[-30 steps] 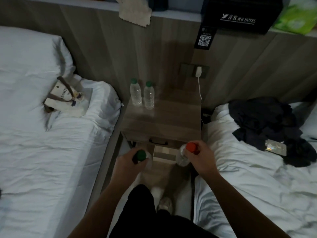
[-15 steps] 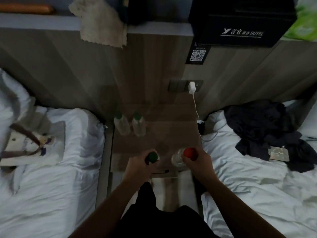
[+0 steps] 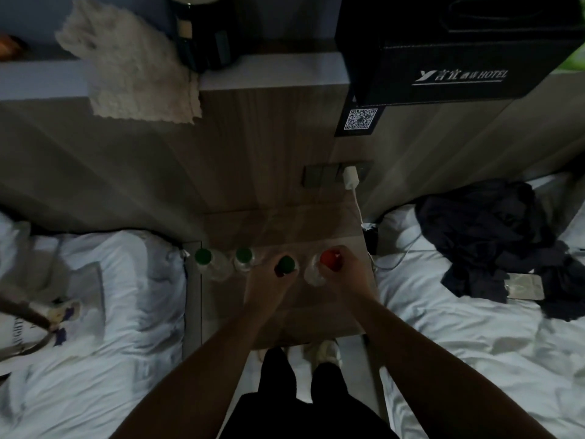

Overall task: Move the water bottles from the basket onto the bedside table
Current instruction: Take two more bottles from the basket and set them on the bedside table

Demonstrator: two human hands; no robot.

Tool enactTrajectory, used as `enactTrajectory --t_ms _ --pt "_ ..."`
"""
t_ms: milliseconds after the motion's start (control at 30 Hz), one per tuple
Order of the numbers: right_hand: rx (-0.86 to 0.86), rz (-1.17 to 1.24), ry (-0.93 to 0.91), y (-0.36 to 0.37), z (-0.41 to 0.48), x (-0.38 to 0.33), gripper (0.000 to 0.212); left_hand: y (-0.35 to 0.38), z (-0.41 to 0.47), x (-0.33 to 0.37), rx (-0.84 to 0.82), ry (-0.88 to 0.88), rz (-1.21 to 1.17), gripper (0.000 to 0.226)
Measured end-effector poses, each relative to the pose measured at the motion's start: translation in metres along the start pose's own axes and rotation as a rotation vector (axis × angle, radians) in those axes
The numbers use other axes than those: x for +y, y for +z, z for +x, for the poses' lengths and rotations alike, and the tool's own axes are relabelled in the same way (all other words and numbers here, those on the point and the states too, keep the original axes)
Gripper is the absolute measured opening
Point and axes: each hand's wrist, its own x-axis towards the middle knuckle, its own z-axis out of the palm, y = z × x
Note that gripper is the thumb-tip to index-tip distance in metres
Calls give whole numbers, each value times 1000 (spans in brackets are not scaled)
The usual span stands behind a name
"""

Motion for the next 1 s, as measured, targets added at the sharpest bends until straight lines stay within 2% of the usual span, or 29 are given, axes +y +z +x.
enactTrajectory --t_ms 167,433,600,733,867,1000 --pt "-25 28 35 10 28 -3 28 3 27 0 5 -35 24 37" --pt "-87 -31 29 16 55 -5 27 5 53 -4 -65 -57 39 22" --pt "-111 -75 28 19 62 1 34 11 54 -9 -44 -111 25 33" --pt "-134 -91 21 20 66 -2 37 16 49 -7 -3 -121 -19 33" --pt "-157 -75 37 19 69 -5 29 19 48 -7 -6 -159 -37 34" --pt "-214 -99 19 21 71 8 38 15 43 -7 -30 -164 -85 32"
